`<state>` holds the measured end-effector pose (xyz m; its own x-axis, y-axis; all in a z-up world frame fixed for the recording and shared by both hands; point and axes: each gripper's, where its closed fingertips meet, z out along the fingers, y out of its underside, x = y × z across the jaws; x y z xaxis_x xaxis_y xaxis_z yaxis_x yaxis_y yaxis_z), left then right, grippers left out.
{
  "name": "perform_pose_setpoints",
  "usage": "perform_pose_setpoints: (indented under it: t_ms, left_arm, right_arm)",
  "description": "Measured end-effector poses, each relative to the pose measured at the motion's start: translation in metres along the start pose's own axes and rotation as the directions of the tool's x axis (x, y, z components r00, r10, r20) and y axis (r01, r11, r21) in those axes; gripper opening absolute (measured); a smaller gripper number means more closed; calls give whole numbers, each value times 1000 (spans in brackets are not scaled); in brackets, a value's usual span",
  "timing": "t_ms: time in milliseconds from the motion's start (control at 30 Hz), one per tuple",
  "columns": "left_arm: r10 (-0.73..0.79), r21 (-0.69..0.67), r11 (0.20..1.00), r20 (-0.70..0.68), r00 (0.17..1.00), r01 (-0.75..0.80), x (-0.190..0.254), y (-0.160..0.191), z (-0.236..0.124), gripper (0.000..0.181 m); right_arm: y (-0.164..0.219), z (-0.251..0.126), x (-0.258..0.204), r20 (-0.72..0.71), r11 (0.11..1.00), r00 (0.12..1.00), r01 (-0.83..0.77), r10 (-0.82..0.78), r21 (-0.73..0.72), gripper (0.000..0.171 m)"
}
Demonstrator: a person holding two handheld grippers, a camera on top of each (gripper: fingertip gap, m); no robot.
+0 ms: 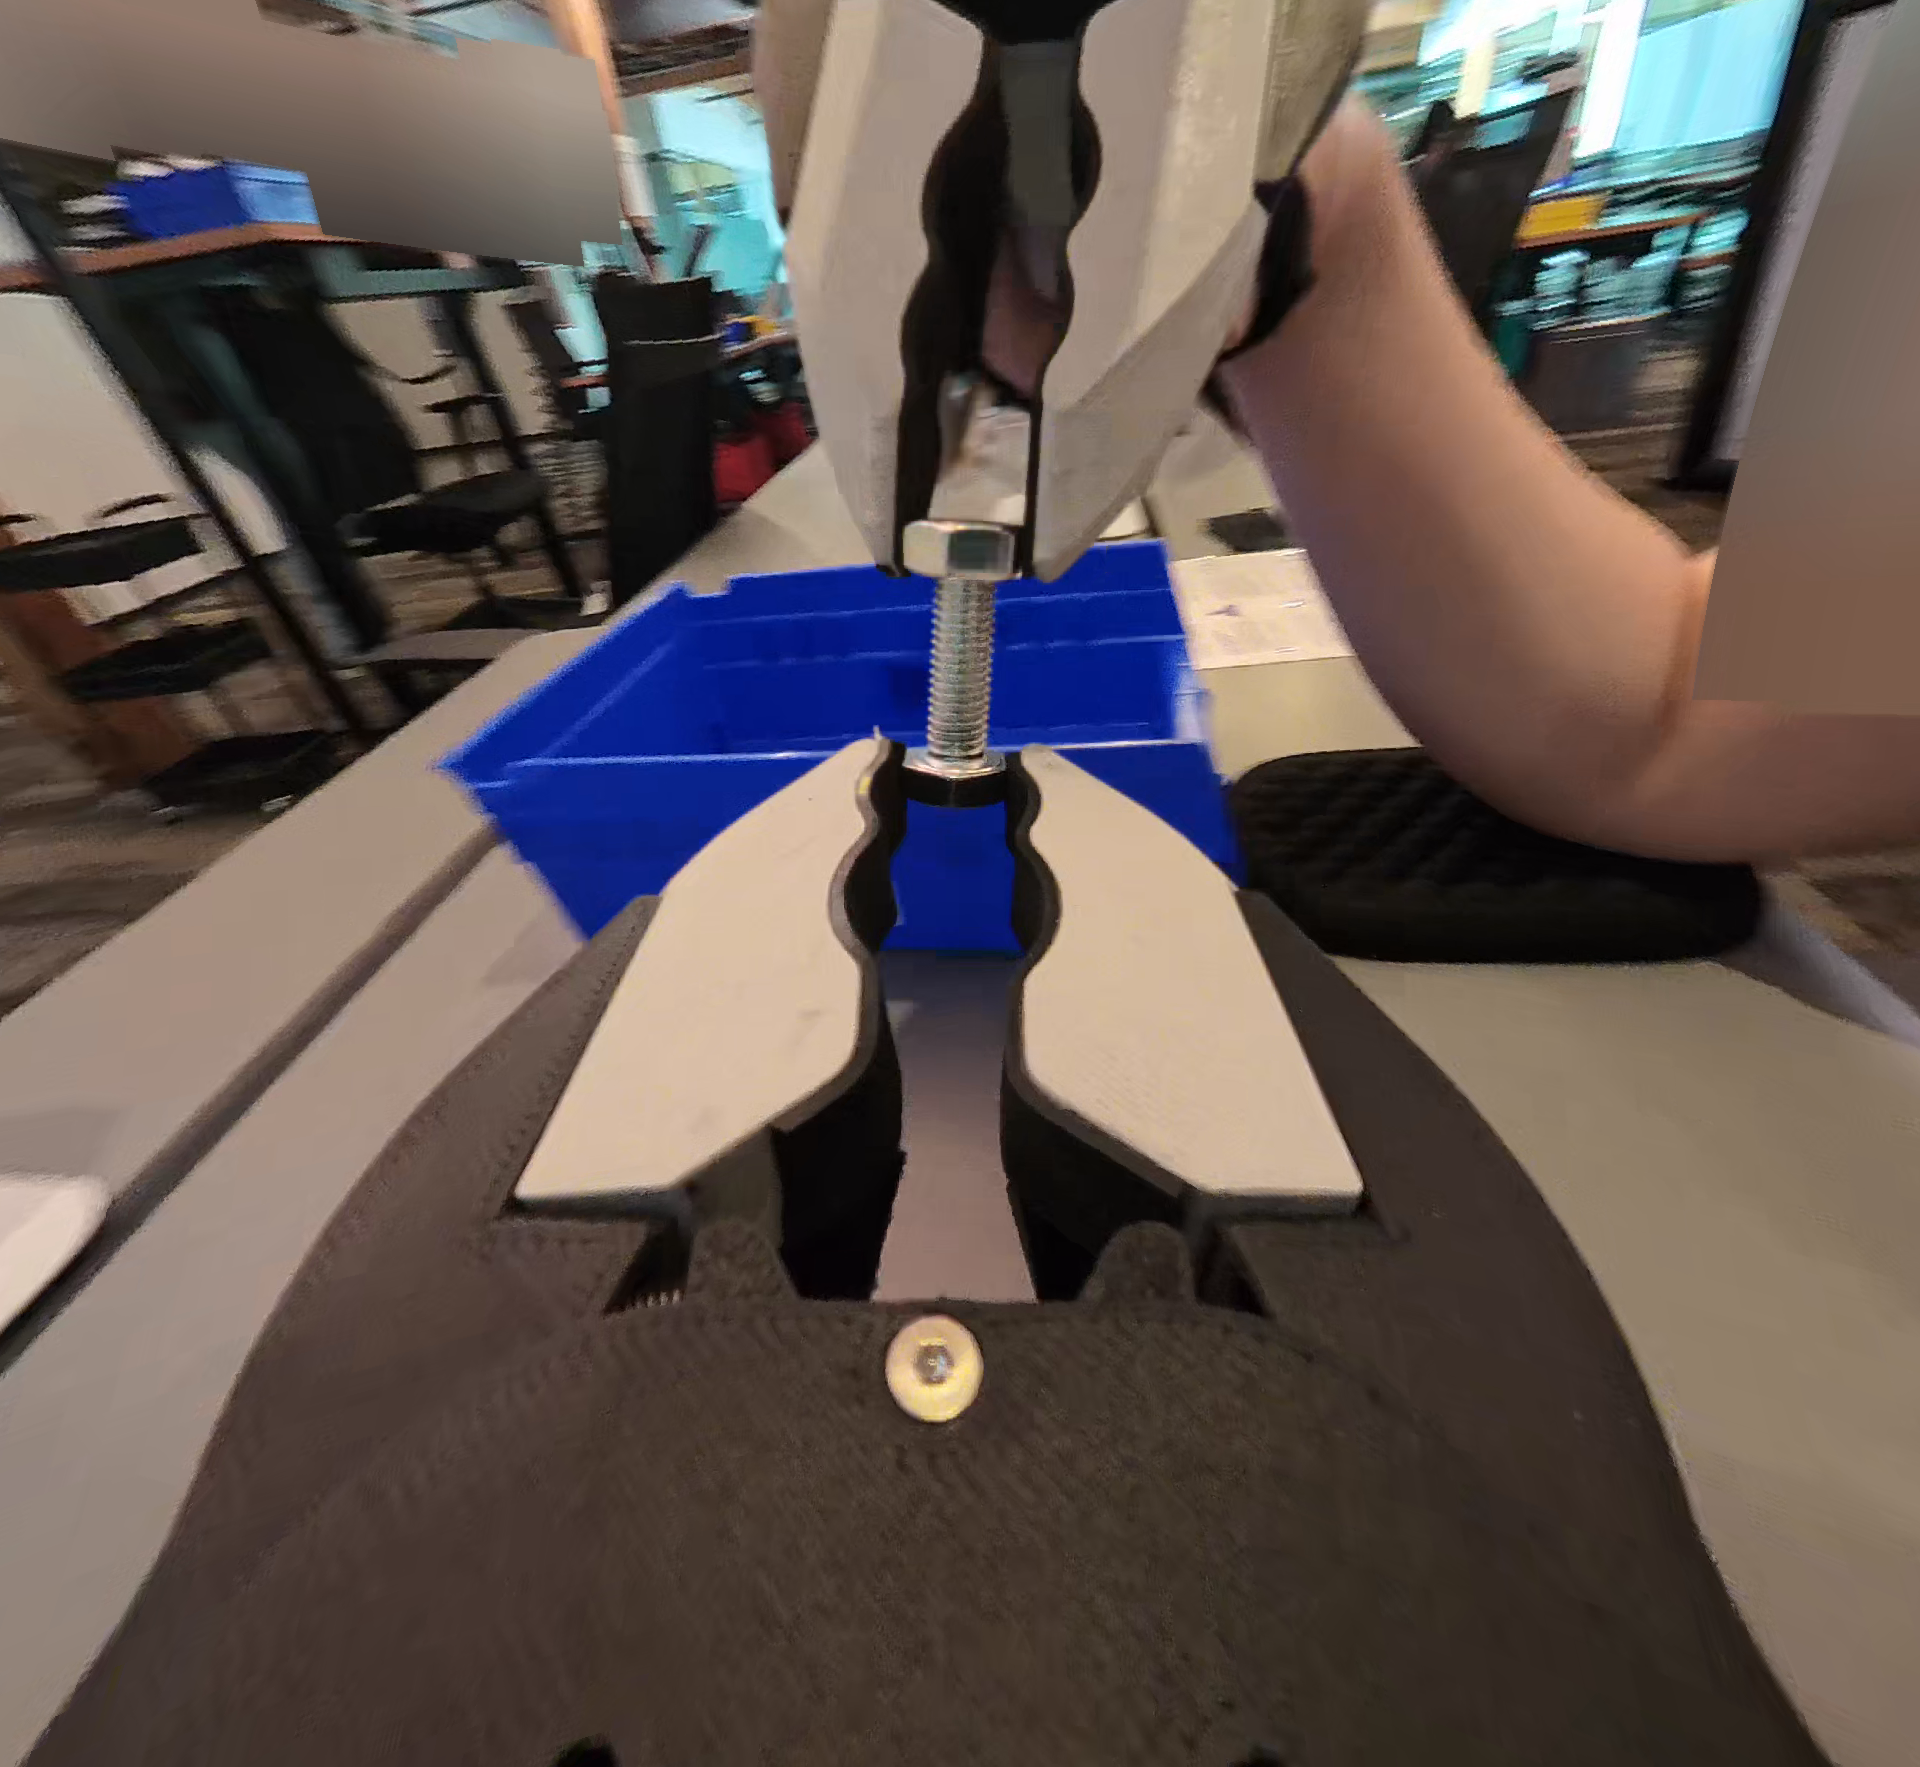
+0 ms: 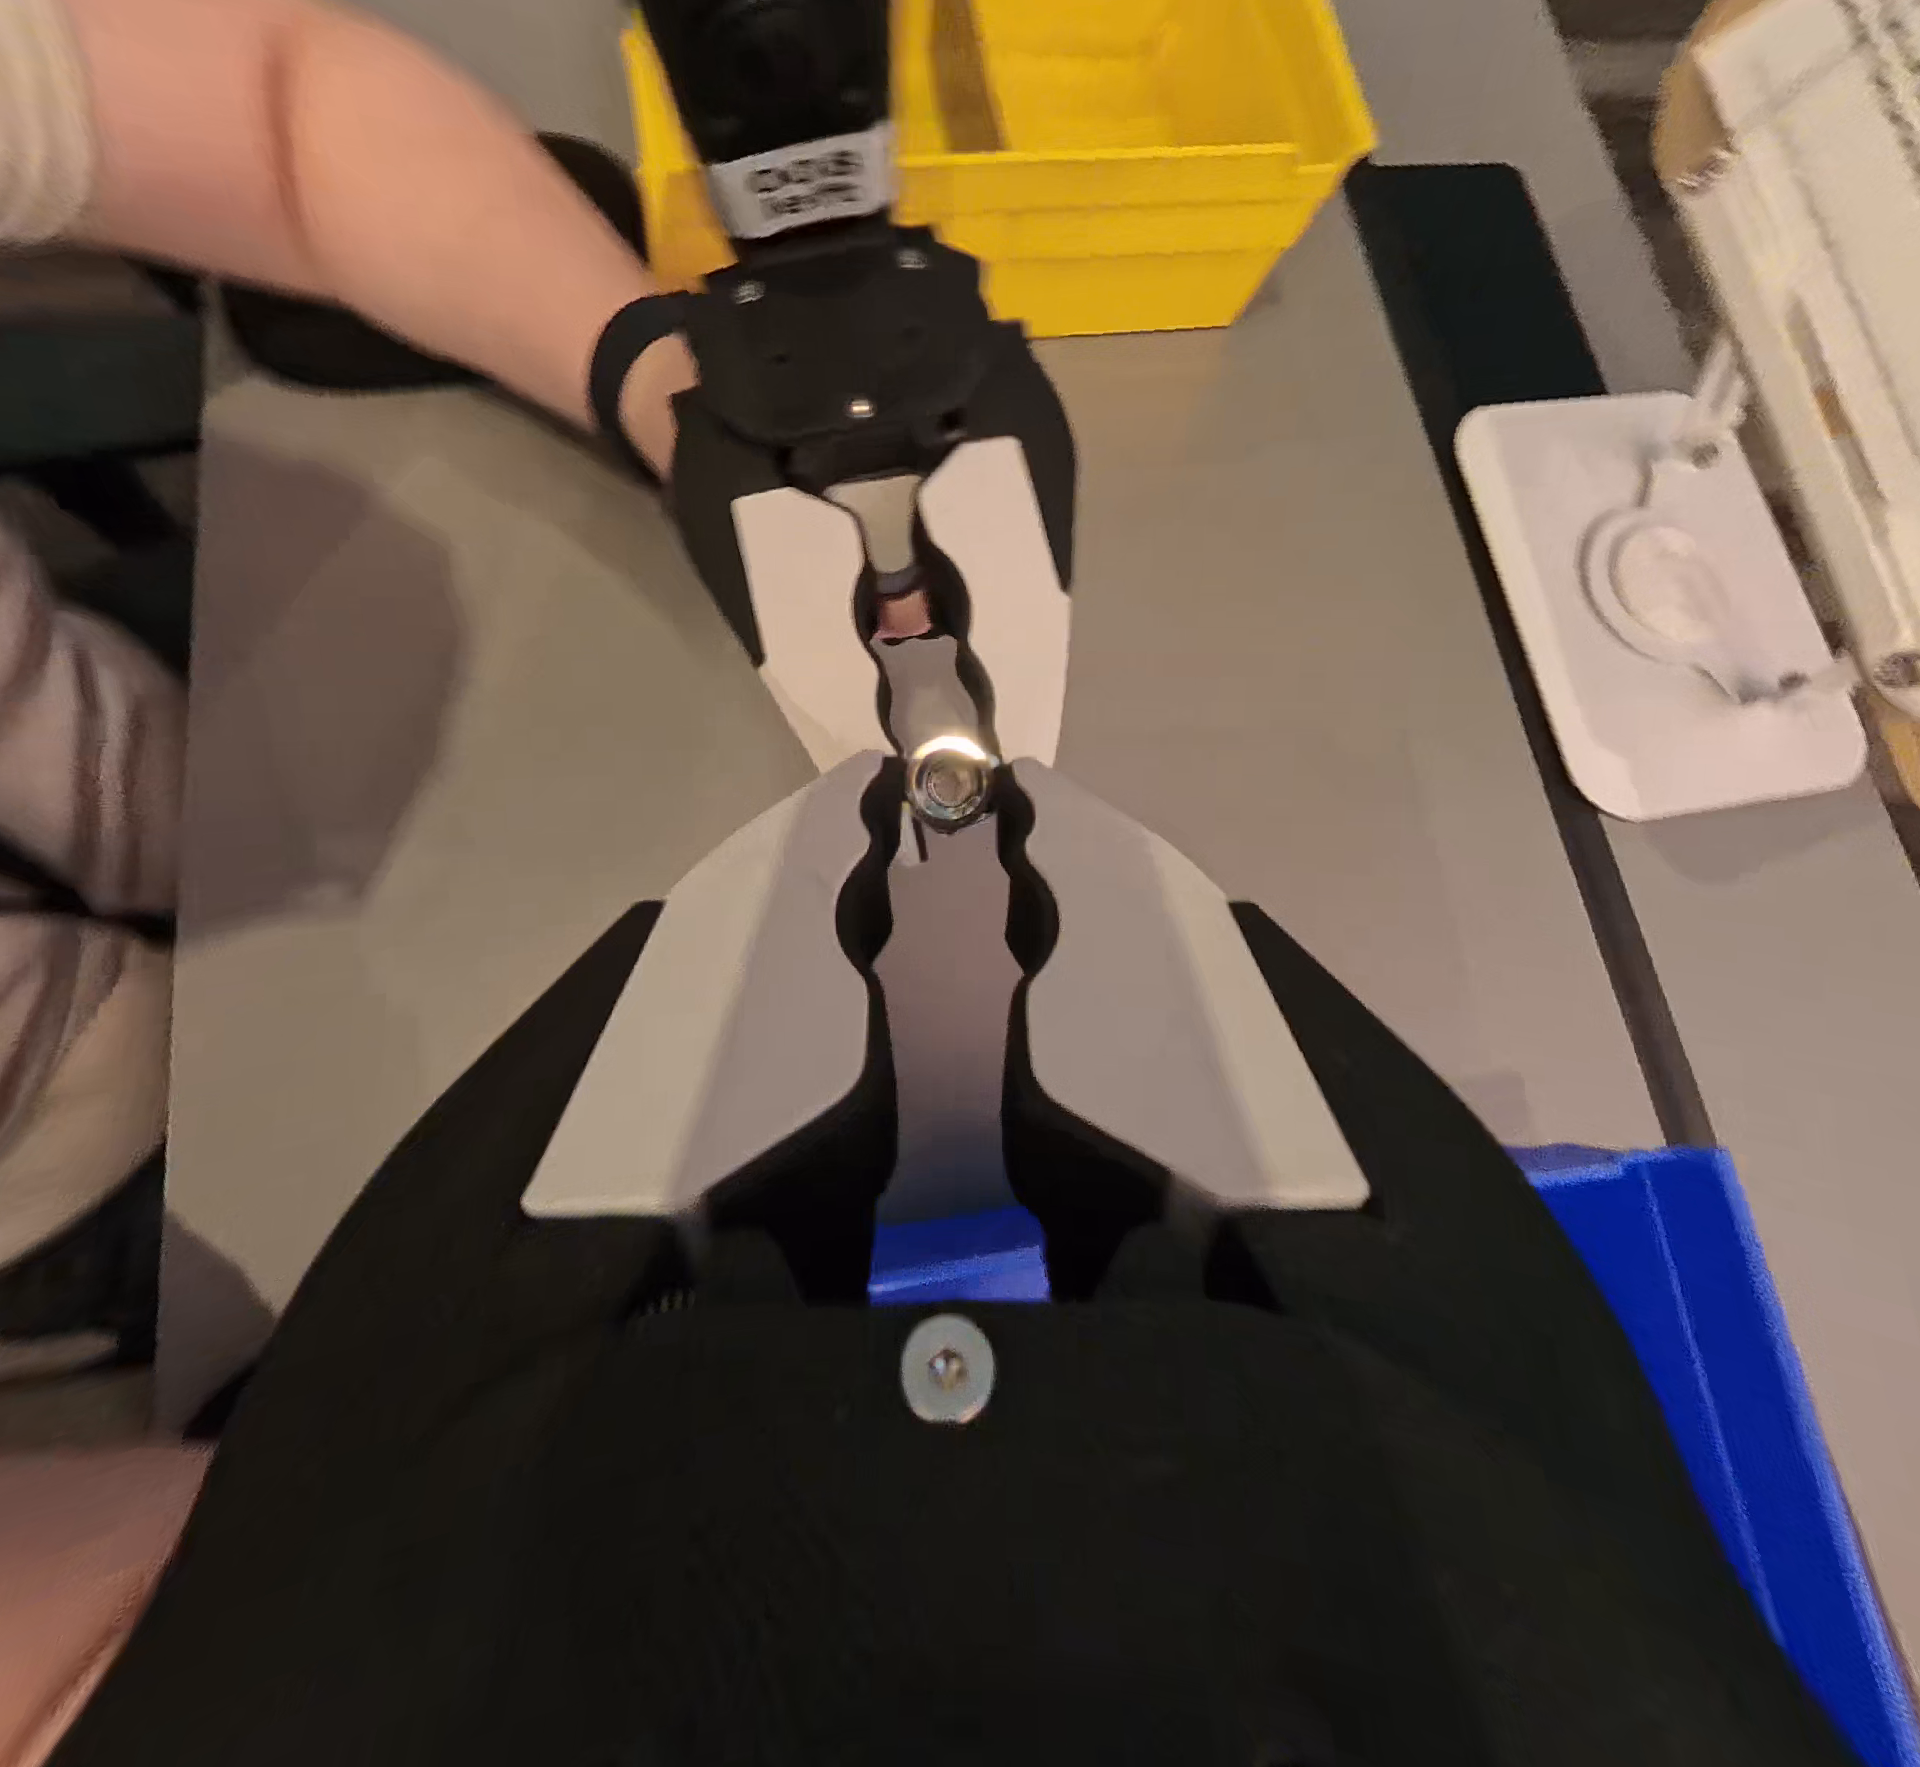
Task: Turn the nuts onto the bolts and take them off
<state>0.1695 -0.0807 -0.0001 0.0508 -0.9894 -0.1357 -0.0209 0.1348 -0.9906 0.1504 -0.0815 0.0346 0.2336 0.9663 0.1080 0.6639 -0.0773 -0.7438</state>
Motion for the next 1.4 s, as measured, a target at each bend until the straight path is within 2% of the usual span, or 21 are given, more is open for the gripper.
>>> perform_pose_setpoints:
  t_ms: [133, 233, 333, 467, 567, 733, 800, 833, 900, 1067, 1200, 1267, 1400]
  left_arm:
    - [80, -46, 996, 187, 979, -73, -27, 1, -9, 18]
    - [40, -23, 999, 208, 977, -36, -33, -1, -12, 18]
    - [11, 16, 1000, 225, 974, -15, -39, -8, -18, 18]
    - [-8, 81, 997, 226, 974, -11, -43, -22, -26, 18]
    - [-21, 96, 995, 251, 968, -4, -49, -25, -30, 18]
    - [-45, 107, 994, 263, 964, 17, -53, -26, -33, 18]
    - [-53, 115, 993, 270, 961, 23, -55, -26, -34, 18]
    - [-65, 126, 992, 258, 964, 33, -53, -27, -34, 18]
    - [-65, 128, 991, 253, 965, 33, -52, -28, -34, 18]
    - [-47, 122, 992, 256, 965, 16, -50, -30, -33, 18]
    - [-53, 122, 992, 272, 961, 20, -55, -30, -35, 18]
    - [-59, 116, 993, 285, 957, 26, -58, -28, -37, 18]
    - [-59, 118, 993, 276, 959, 28, -56, -28, -35, 18]
  right_arm:
    - [-9, 10, 19, -46, 979, 979, -195, 198, 56, 18]
    - [-15, 12, 25, -49, 967, 970, -231, 237, 104, 19]
    - [-21, 12, 24, -38, 971, 980, -190, 197, 143, 31]
    - [-35, 7, 31, -128, 973, 990, -25, 56, 228, 46]
    - [-46, 6, 24, -136, 962, 991, 54, -17, 269, 46]
    - [-48, 9, 15, -125, 963, 991, 86, -56, 257, 47]
    - [-45, 7, 0, -37, 968, 997, 81, -74, 238, 23]
    - [-46, 6, -2, -25, 966, 997, 80, -76, 246, 22]
    - [-50, 4, 9, -99, 960, 993, 81, -56, 268, 24]
    - [-52, 9, 24, -161, 959, 987, 53, -8, 279, 48]
    - [-49, 15, 13, -119, 966, 991, 86, -58, 245, 47]
    - [-50, 12, 0, -61, 963, 994, 100, -88, 248, 33]
    - [-54, 1, 20, -204, 958, 978, 104, -49, 266, 35]
